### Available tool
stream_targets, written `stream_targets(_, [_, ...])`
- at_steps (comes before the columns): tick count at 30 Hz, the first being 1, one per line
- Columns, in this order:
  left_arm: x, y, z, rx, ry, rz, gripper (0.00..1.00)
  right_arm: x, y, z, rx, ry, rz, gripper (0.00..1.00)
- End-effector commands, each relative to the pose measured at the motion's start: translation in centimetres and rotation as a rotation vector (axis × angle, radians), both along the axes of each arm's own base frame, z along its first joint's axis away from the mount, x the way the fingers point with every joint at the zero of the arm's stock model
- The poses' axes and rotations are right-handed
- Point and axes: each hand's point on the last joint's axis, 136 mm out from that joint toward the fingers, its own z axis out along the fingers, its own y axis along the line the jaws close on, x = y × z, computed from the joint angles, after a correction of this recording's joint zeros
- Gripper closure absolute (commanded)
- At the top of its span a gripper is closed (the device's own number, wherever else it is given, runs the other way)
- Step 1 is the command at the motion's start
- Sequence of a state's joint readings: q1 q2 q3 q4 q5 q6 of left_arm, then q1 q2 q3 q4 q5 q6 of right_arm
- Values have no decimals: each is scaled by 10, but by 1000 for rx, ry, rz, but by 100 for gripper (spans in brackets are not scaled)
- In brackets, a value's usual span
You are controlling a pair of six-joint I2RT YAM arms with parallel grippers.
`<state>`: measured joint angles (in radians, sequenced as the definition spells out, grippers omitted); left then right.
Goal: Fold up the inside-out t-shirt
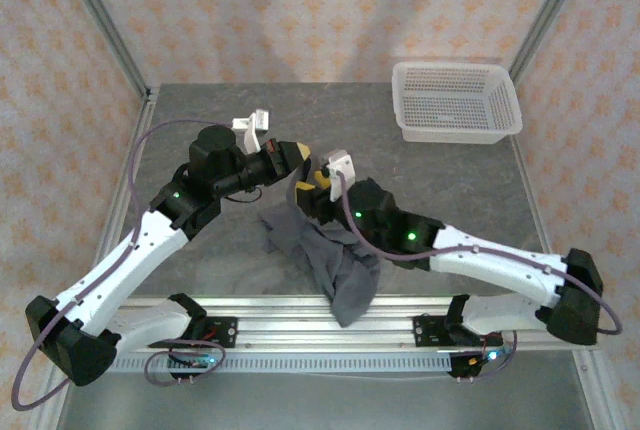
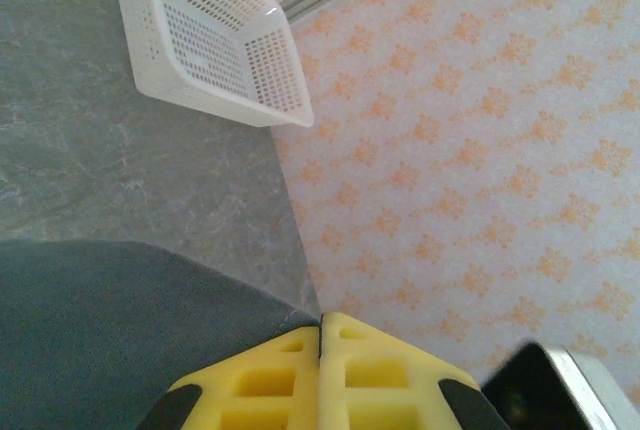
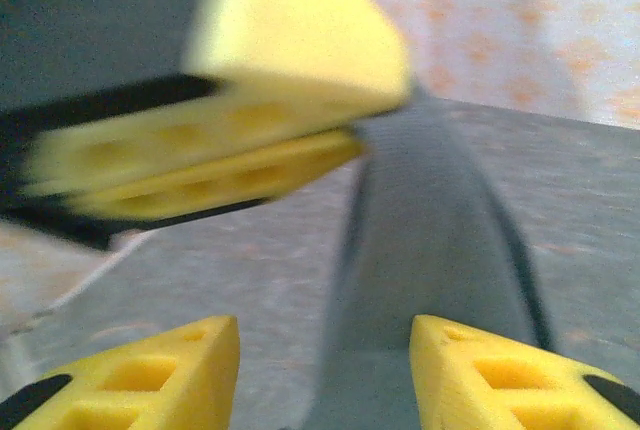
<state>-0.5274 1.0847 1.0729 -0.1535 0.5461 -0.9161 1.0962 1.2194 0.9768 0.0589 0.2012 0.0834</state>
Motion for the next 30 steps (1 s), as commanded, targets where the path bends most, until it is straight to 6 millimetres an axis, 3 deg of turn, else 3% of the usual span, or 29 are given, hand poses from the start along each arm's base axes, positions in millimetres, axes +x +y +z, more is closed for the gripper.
stream_targets(1, [2,11,12,9,-17,55,100,29,-35,11,-110,-46,-274,52])
stream_targets(6, [4,21,8,52,-24,98,100,21,-39,3,-119,-5,-232,55])
stream_targets(8, [5,20,8,52,-25,98,100,18,-44,-8,-136,29,-226,55])
stream_targets(12, [5,17,12,43,-29,83,100,29,-74,-43,-178,162,-317,60])
stream_targets(14, [6,17,12,50,-30,84,100,25,-69,-47,-169,182,-260,58])
stream_targets(17, [7,17,8,56,-21,85,100,7,-37,-38,-135,186,-53,53])
stream_targets(23, [9,17,3,58,-11,94,100,-8,2,-6,-114,85,72,47])
stream_targets(27, [9,17,1,62,-8,96,100,2,9,7,-61,27,0,36])
stream_targets(30, [9,17,2,58,-7,96,100,23,-2,6,-103,-15,-149,30])
